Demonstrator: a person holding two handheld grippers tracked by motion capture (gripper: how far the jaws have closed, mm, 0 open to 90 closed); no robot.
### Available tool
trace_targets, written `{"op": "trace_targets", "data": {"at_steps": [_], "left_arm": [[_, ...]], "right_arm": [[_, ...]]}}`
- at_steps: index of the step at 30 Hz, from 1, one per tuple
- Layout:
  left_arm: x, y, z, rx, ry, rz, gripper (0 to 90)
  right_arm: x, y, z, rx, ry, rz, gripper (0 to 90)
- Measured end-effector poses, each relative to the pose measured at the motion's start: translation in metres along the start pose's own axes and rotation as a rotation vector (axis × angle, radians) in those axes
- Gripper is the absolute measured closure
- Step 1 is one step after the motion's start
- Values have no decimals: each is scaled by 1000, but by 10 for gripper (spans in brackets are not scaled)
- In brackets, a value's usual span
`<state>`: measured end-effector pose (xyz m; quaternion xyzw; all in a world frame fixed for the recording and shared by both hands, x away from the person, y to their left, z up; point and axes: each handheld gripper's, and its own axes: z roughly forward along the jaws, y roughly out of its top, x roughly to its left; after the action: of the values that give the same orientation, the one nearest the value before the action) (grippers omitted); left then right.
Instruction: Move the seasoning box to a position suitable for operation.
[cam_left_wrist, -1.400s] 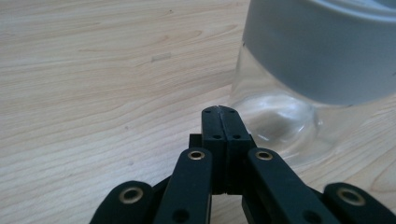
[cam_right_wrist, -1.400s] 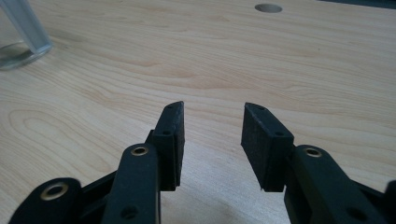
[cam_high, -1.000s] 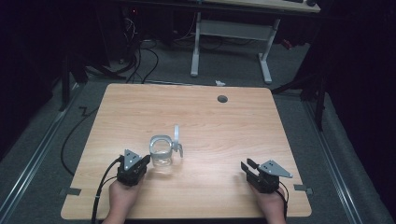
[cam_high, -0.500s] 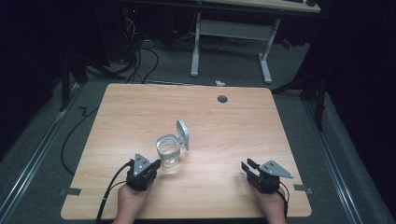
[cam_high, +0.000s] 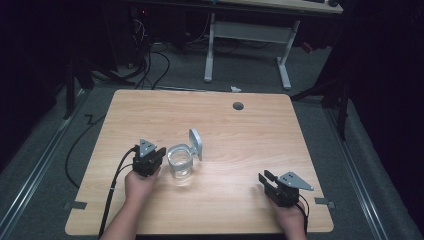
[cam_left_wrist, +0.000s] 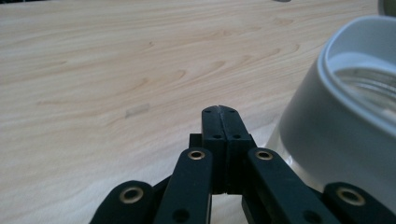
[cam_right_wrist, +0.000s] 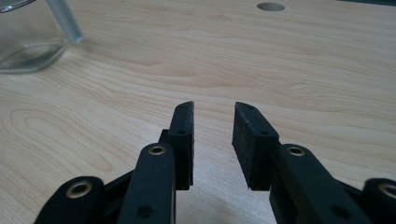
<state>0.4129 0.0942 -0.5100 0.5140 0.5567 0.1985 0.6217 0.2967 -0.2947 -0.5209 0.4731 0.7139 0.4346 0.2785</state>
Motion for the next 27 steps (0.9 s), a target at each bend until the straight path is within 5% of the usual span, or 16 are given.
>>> {"op": "trace_targets", "data": {"at_steps": [5, 14, 22, 27], "left_arm": [[-1, -4, -2, 34, -21, 10, 900], [-14, -9, -17, 24, -51, -5, 900], [-39, -36, -40, 42, -103, -26, 900], [-62, -53, -47, 79, -156, -4, 900]], "right_arm": [[-1, -1, 0, 4, 5, -2, 693], [1, 0, 0, 0, 7, -6, 694], [4, -1, 1, 6, 10, -9, 694], [4, -1, 3, 16, 6, -1, 683]]}}
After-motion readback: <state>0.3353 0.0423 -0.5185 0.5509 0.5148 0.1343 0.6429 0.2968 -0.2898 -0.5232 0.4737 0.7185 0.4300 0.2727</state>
